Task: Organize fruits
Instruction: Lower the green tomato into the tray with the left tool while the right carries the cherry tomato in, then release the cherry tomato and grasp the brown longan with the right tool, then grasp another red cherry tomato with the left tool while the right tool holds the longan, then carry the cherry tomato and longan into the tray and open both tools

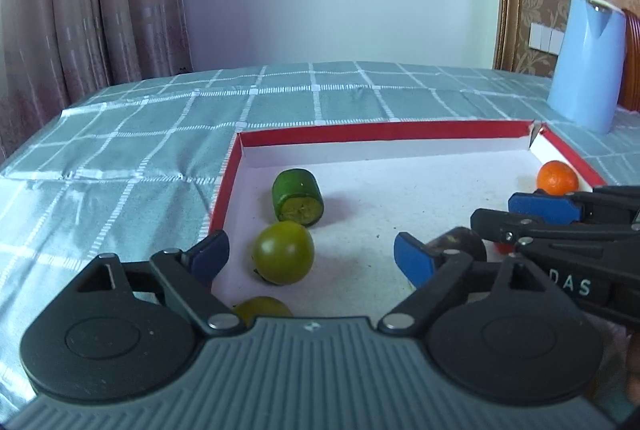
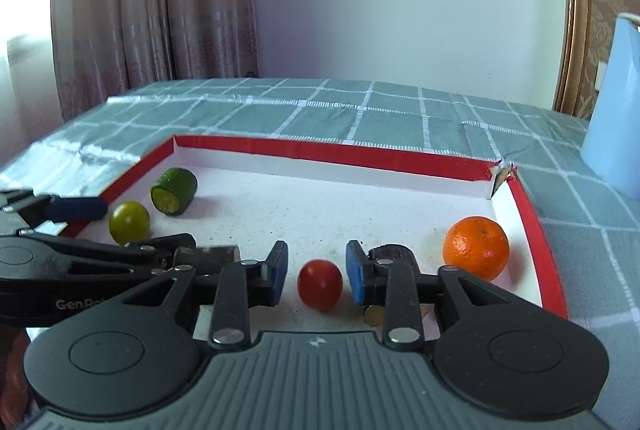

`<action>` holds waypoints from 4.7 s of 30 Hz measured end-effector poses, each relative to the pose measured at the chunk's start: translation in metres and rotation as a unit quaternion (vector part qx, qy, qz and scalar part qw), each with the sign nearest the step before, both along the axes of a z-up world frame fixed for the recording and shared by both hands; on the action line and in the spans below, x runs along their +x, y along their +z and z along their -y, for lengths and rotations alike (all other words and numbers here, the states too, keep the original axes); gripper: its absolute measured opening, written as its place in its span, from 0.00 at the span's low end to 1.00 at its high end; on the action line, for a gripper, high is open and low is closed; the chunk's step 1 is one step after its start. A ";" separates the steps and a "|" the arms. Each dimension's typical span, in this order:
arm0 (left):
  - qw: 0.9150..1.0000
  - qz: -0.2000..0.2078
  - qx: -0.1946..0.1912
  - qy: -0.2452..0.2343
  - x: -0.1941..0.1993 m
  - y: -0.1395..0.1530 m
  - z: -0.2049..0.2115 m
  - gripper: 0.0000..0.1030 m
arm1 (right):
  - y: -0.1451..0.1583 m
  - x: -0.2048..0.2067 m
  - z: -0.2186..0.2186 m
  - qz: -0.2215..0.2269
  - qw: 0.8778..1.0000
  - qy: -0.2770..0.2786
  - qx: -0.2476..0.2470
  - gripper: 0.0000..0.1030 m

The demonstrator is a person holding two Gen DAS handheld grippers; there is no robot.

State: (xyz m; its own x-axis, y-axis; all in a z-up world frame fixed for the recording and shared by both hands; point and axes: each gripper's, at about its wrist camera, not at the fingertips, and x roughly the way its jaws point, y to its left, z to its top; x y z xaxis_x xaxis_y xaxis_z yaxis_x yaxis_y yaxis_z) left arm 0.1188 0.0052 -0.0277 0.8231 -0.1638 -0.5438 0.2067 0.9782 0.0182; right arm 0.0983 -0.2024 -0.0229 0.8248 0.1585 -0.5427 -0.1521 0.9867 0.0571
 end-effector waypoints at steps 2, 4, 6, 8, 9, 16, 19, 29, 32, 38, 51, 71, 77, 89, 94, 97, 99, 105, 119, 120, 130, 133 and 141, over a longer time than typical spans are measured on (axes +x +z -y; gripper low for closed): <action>1.000 0.000 -0.006 -0.002 -0.002 0.001 -0.003 0.86 | 0.001 -0.003 0.004 0.006 1.000 -0.012 0.007 0.47; 1.000 0.002 -0.014 -0.004 -0.006 0.002 -0.005 0.86 | 0.003 -0.007 0.010 0.014 1.000 -0.014 0.019 0.57; 1.000 0.007 -0.019 -0.005 -0.011 0.003 -0.007 0.87 | 0.006 -0.014 0.015 0.024 0.999 -0.018 0.035 0.67; 1.000 0.014 -0.020 -0.008 -0.016 0.004 -0.007 0.91 | 0.009 -0.021 0.018 0.034 0.998 -0.026 0.044 0.74; 1.000 0.019 -0.020 -0.009 -0.020 0.005 -0.007 0.92 | 0.010 -0.025 0.019 0.039 0.998 -0.025 0.047 0.74; 0.997 0.065 -0.028 0.013 -0.045 0.010 -0.013 1.00 | 0.016 -0.052 0.026 0.061 0.996 -0.025 0.054 0.74; 0.997 0.060 -0.041 0.021 -0.048 0.010 -0.020 1.00 | 0.014 -0.063 0.031 0.059 0.996 -0.020 0.069 0.74; 0.998 0.052 -0.029 0.021 -0.052 0.007 -0.018 1.00 | 0.011 -0.097 0.054 0.052 0.992 -0.023 0.116 0.77; 0.998 0.048 -0.031 0.022 -0.053 0.006 -0.020 1.00 | 0.009 -0.109 0.058 0.056 0.992 -0.025 0.112 0.77; 0.998 0.042 -0.042 0.023 -0.057 0.004 -0.025 1.00 | 0.000 -0.125 0.051 0.028 0.993 0.026 0.107 0.78; 0.998 0.031 -0.045 0.025 -0.054 0.004 -0.026 1.00 | -0.007 -0.114 0.016 -0.018 0.997 0.069 0.043 0.78; 0.997 0.043 -0.055 -0.016 -0.076 0.006 -0.025 1.00 | -0.004 -0.118 0.028 -0.002 0.999 0.034 0.022 0.24; 0.997 0.030 -0.045 -0.051 -0.094 0.004 -0.001 1.00 | -0.009 -0.102 0.064 -0.032 0.997 -0.027 0.060 0.24; 0.999 -0.014 -0.001 -0.039 -0.087 -0.008 0.030 0.92 | -0.011 -0.102 0.067 -0.033 0.997 -0.027 0.071 0.24; 0.998 -0.032 0.006 -0.047 -0.082 -0.011 0.033 0.73 | -0.011 -0.102 0.067 -0.033 0.997 -0.027 0.071 0.24; 0.998 -0.032 -0.005 -0.062 -0.083 -0.011 0.032 0.59 | -0.011 -0.102 0.067 -0.033 0.997 -0.027 0.071 0.24; 0.997 -0.029 -0.002 -0.077 -0.085 -0.011 0.035 0.49 | -0.011 -0.102 0.067 -0.033 0.997 -0.027 0.071 0.24; 0.994 -0.025 -0.003 -0.107 -0.090 -0.010 0.042 0.26 | -0.011 -0.102 0.067 -0.033 0.997 -0.027 0.070 0.24; 0.996 0.001 0.017 -0.082 -0.097 -0.007 0.044 0.21 | -0.011 -0.102 0.068 -0.033 0.996 -0.027 0.073 0.24; 0.997 0.002 0.019 -0.079 -0.097 -0.007 0.045 0.21 | -0.011 -0.102 0.068 -0.033 0.996 -0.027 0.074 0.24; 0.997 0.018 0.037 -0.070 -0.108 -0.006 0.049 0.21 | -0.008 -0.107 0.070 -0.019 0.996 -0.028 0.082 0.24; 0.996 0.025 0.038 -0.076 -0.110 -0.004 0.051 0.21 | -0.006 -0.110 0.070 -0.008 0.997 -0.025 0.079 0.24; 0.997 0.030 0.008 -0.073 -0.109 0.006 0.044 0.21 | -0.001 -0.114 0.069 0.017 0.997 -0.029 0.076 0.24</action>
State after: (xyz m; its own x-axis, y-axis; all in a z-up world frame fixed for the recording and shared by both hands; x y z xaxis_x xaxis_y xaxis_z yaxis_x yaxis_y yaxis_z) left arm 0.0097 -0.0384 -0.0215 0.8222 -0.2764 -0.4975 0.3450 0.9373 0.0495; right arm -0.0154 -0.2717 -0.0235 0.8525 0.1875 -0.4879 -0.0990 0.9745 0.2015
